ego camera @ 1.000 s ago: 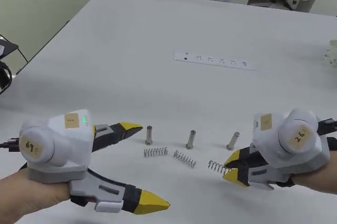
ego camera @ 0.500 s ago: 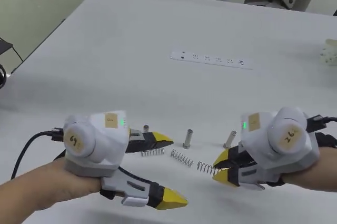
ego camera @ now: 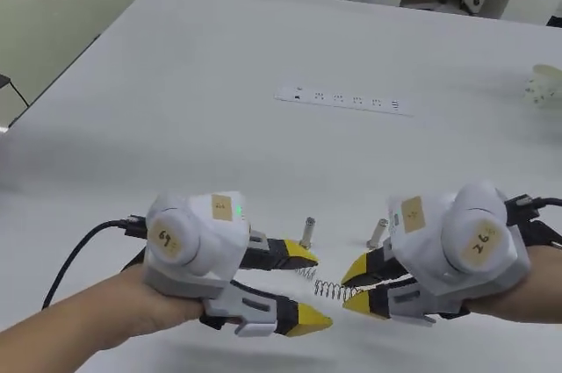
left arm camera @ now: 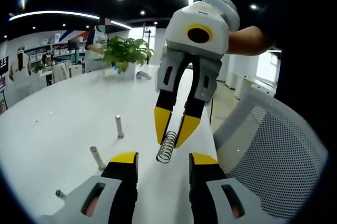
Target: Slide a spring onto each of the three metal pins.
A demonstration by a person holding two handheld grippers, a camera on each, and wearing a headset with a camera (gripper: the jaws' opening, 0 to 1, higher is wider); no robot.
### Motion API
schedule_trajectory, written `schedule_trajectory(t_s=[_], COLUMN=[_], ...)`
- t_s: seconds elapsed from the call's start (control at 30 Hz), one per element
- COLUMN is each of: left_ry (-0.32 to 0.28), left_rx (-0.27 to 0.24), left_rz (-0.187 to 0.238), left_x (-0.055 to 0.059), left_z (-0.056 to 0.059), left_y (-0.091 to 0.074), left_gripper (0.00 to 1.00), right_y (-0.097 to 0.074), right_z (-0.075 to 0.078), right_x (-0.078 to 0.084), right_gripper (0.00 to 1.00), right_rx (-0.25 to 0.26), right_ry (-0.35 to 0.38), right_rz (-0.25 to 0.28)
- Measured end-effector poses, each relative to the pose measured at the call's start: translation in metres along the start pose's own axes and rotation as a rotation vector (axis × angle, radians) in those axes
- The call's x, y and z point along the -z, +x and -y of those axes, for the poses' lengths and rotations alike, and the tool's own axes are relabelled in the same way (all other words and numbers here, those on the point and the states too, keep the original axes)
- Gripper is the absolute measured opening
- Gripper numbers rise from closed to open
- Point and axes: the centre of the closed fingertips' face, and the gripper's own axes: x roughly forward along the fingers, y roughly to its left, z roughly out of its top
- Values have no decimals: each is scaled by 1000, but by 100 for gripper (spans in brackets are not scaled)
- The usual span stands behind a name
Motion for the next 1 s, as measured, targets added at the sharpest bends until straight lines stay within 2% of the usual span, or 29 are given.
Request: schedule_trajectory(t_s=[0.33,0.5,0.67,0.87,0.93,1.0], left_ry=[12,6,10,18,26,28], left_rx=[12,13,20,18,22,22], left_rz=[-20,0,-12,-1,-8,-8], left_x=[4,-2,1,-2,-1,-1], left_z=[4,6,7,8,9,9], left_y=[4,4,5,3,3,2], left_gripper=[20,17,13,9,3,3], right_y=[-1,-2,-2,-1,-2,-2], right_z=[-1,-2,-3,-4,-5,-5], right_x=[3,2,0,1,0,-1], right_gripper=[8,8,8,8,8,8], right_rx=[-4,-7,-10,-13,-15,-15], right_ry=[-33,-35,-42,-49,-50,-51], right_rz=[-10,-6,-3,-9,-5,-2])
